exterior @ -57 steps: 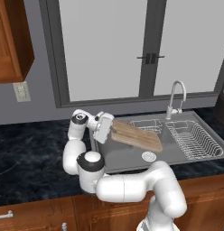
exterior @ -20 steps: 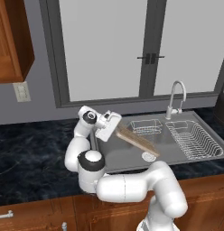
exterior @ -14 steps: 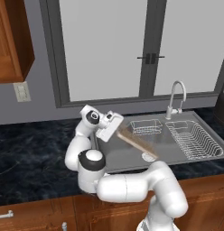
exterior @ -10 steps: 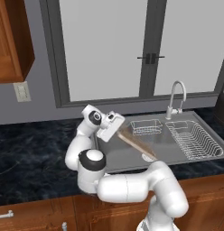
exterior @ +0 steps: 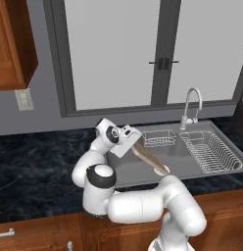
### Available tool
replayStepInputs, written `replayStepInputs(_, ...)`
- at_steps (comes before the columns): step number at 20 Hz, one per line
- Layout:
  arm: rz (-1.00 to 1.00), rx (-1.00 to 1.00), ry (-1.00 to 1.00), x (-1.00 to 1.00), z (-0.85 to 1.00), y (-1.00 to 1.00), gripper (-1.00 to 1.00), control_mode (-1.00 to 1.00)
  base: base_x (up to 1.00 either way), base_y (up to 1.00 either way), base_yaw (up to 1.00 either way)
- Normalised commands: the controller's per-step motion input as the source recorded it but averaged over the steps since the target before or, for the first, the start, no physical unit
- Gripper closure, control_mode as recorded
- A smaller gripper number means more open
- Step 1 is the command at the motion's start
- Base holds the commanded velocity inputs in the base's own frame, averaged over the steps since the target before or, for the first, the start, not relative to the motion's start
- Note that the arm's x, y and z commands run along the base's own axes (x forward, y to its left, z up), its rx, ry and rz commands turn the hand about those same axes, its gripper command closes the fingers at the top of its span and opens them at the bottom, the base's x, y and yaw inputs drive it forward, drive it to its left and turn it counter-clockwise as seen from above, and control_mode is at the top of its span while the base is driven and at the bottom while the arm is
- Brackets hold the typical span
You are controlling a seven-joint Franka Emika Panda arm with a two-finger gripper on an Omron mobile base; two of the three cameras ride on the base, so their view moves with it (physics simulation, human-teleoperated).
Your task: Move the cutting board and knife to the sink. Then move spray from the cabinet to the counter.
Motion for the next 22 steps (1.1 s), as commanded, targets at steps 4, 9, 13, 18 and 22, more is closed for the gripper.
replayStepInputs(4, 0.09, 0.0, -0.13, 0.0, -0.34, -0.35, 1.0, -1.0, 0.0, 0.0, 0.0)
replayStepInputs(9, 0.03, 0.01, -0.08, 0.0, -0.28, -0.3, 1.0, -1.0, 0.0, 0.0, 0.0)
replayStepInputs(13, 0.0, 0.02, -0.03, 0.01, -0.22, -0.26, 1.0, -1.0, 0.0, 0.0, 0.0)
replayStepInputs(18, 0.0, 0.03, 0.0, 0.01, -0.21, -0.29, 1.0, -1.0, 0.0, 0.0, 0.0)
replayStepInputs(22, 0.0, 0.05, 0.0, 0.0, -0.13, -0.27, 1.0, -1.0, 0.0, 0.0, 0.0)
